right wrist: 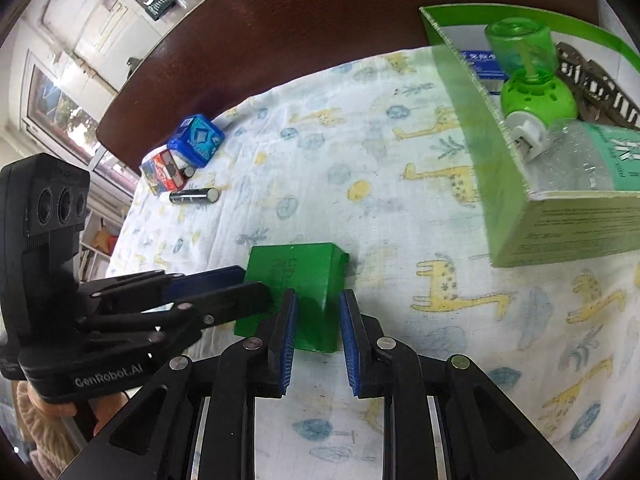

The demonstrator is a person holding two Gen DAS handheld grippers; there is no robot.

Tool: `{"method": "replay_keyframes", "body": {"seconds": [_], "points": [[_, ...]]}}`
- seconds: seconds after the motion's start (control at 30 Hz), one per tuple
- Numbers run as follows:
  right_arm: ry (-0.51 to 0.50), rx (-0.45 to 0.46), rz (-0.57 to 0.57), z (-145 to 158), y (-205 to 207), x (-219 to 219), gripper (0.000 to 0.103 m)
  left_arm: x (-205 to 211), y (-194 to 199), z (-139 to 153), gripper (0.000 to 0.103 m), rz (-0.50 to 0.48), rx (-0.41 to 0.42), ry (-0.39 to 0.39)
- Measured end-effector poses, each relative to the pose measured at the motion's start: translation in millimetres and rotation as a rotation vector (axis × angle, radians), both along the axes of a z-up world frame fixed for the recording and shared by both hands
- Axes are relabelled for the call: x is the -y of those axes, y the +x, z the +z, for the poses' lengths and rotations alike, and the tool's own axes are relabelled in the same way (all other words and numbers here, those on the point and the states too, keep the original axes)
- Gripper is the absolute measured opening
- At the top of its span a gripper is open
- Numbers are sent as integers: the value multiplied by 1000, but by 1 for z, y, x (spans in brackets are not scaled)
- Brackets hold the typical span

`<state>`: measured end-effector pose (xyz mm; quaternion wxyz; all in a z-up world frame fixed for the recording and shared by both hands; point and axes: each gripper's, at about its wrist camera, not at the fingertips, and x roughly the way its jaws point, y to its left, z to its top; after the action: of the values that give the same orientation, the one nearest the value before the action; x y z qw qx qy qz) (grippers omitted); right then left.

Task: Organize rigid objects
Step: 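Carry the green square box with the right tool over the storage box, then lower the green square box into the storage box and open the right tool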

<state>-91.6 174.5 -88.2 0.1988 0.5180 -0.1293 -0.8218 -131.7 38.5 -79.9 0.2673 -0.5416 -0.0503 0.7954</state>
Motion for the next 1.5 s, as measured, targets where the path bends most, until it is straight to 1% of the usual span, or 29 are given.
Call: {"method": "replay_keyframes", "body": {"seconds": [0.07, 0.1, 0.17, 0.27, 0.4, 0.5, 0.57, 0.6, 0.63, 0.73, 0.8, 0.97, 1.1, 1.2, 1.33, 1.5], "points": [[-8, -3, 10, 0, -1, -1, 23, -1, 1, 2, 28, 0, -1, 0], [-7, -4, 15, 1, 0, -1, 23, -3, 2, 5, 28, -5, -14, -6], [12, -40, 22, 8, 3, 0, 23, -6, 6, 17, 28, -13, -49, -9], [10, -100, 11, 28, 8, -6, 23, -16, 8, 44, 28, -34, -117, -16], [4, -198, -30, 66, 11, -26, 23, -39, 5, 83, 28, -81, -220, -24], [5, -266, -70, 89, 12, -46, 23, -64, 0, 108, 28, -126, -285, -26], [7, -296, -103, 100, 12, -63, 23, -85, -3, 121, 28, -166, -323, -26], [13, -307, -127, 104, 13, -73, 23, -95, -4, 126, 28, -186, -337, -25], [19, -316, -180, 107, 13, -81, 23, -106, -6, 130, 28, -205, -351, -25], [28, -335, -215, 111, 14, -111, 23, -139, -12, 139, 28, -264, -380, -10], [32, -338, -258, 112, 14, -133, 23, -161, -18, 142, 28, -296, -383, -1], [55, -340, -344, 109, 9, -174, 23, -214, -32, 137, 28, -366, -385, -22], [58, -329, -410, 100, 3, -203, 23, -248, -46, 128, 28, -402, -356, -34], [58, -318, -442, 92, -4, -219, 23, -269, -60, 119, 28, -413, -322, -62], [36, -297, -476, 79, -15, -237, 23, -290, -75, 109, 28, -424, -305, -98], [50, -280, -516, 69, -27, -249, 23, -307, -88, 96, 28, -426, -284, -116]]}}
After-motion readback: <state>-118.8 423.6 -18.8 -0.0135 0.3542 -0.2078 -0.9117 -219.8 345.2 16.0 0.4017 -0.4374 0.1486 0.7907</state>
